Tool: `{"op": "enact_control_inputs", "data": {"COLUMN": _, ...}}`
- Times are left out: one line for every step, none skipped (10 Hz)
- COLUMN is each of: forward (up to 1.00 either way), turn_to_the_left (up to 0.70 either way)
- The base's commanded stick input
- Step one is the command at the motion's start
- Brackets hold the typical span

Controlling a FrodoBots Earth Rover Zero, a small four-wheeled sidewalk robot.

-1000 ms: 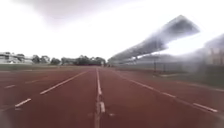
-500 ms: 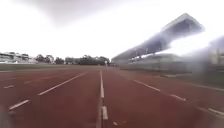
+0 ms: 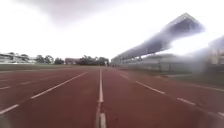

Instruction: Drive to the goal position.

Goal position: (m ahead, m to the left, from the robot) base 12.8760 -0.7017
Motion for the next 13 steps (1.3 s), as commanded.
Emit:
{"op": "enact_control_inputs", "data": {"forward": 0.45, "turn_to_the_left": 0.00}}
{"op": "enact_control_inputs", "data": {"forward": 0.45, "turn_to_the_left": 0.00}}
{"op": "enact_control_inputs", "data": {"forward": 0.45, "turn_to_the_left": 0.00}}
{"op": "enact_control_inputs", "data": {"forward": 0.45, "turn_to_the_left": 0.00}}
{"op": "enact_control_inputs", "data": {"forward": 0.45, "turn_to_the_left": 0.00}}
{"op": "enact_control_inputs", "data": {"forward": 0.45, "turn_to_the_left": 0.00}}
{"op": "enact_control_inputs", "data": {"forward": 0.45, "turn_to_the_left": 0.00}}
{"op": "enact_control_inputs", "data": {"forward": 0.45, "turn_to_the_left": 0.00}}
{"op": "enact_control_inputs", "data": {"forward": 0.45, "turn_to_the_left": 0.00}}
{"op": "enact_control_inputs", "data": {"forward": 0.45, "turn_to_the_left": 0.00}}
{"op": "enact_control_inputs", "data": {"forward": 0.45, "turn_to_the_left": 0.00}}
{"op": "enact_control_inputs", "data": {"forward": 0.45, "turn_to_the_left": 0.00}}
{"op": "enact_control_inputs", "data": {"forward": 0.45, "turn_to_the_left": 0.00}}
